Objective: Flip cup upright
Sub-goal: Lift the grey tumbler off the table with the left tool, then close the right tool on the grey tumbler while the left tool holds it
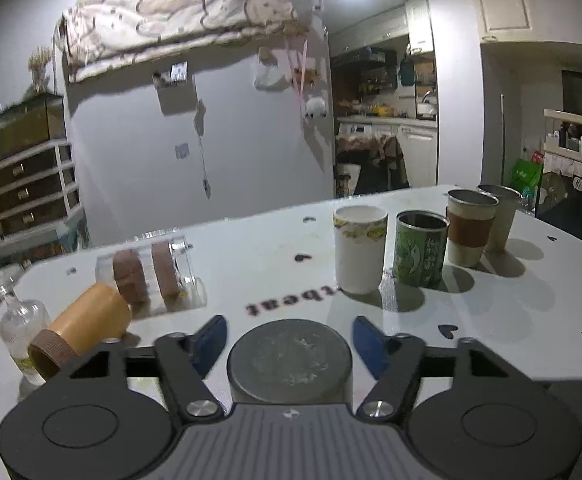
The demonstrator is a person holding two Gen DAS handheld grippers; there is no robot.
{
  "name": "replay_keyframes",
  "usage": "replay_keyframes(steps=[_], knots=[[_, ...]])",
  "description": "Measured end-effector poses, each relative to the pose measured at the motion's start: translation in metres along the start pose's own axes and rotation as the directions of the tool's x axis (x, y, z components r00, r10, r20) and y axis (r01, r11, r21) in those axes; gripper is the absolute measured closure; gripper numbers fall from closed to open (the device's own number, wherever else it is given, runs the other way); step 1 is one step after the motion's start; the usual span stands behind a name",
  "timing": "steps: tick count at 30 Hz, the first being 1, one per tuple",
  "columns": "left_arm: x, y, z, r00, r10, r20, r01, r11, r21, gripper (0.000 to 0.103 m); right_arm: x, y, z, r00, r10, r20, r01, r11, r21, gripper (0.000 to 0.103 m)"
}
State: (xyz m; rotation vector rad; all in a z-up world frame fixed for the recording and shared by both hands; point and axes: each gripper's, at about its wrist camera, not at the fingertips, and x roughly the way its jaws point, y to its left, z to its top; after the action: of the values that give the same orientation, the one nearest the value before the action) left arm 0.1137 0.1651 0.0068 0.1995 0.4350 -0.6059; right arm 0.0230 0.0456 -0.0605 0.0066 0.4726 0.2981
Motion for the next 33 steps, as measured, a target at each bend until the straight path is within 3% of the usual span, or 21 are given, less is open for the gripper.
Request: replay_keyframes(steps=[4,6,12,22,24,26,29,33], knots=[[-0.004,0.009,0.000,1.000,-0.018,-0.002,0.018,0.999,-0.051,0.042,0.013,0.011,0.000,1.000,0.015,-0.015,-0.015,1.000,-0.008,0.036],[-0.011,0.012,-0.003,0.999,-0.051,0.000,0.051,0.996,-0.071,0.042,0.018,0.012,0.000,1.000,-0.002,-0.021,0.003,1.000,0.005,0.042],[-0.038,0.015,-0.019,0.993,-0.117,0.010,0.117,0.987,-0.107,0.042,0.017,-0.006,0.000,0.996,-0.084,-0.024,0.086,0.992,0.091,0.043],[-0.039,0.018,-0.065,0.989,-0.127,-0.081,0.109,0.974,-0.197,0.043,0.000,-0.036,0.000,0.990,-0.139,-0.037,0.144,0.967,0.212,0.043],[-0.040,0.018,-0.069,0.990,-0.121,-0.066,0.105,0.973,-0.204,0.043,-0.006,-0.045,0.002,0.990,-0.132,-0.041,0.138,0.953,0.268,0.042],[-0.041,0.016,-0.071,0.992,-0.113,-0.061,0.098,0.973,-0.208,0.043,-0.010,-0.053,0.005,0.995,-0.093,-0.034,0.099,0.937,0.335,0.037],[-0.042,0.014,-0.073,0.993,-0.105,-0.048,0.093,0.974,-0.208,0.043,-0.010,-0.064,0.011,0.999,0.050,-0.016,-0.037,0.887,0.461,0.030],[-0.045,0.011,-0.078,0.993,-0.116,-0.032,0.107,0.973,-0.207,0.043,0.014,-0.070,0.019,0.973,0.226,-0.045,-0.155,0.786,0.599,0.030]])
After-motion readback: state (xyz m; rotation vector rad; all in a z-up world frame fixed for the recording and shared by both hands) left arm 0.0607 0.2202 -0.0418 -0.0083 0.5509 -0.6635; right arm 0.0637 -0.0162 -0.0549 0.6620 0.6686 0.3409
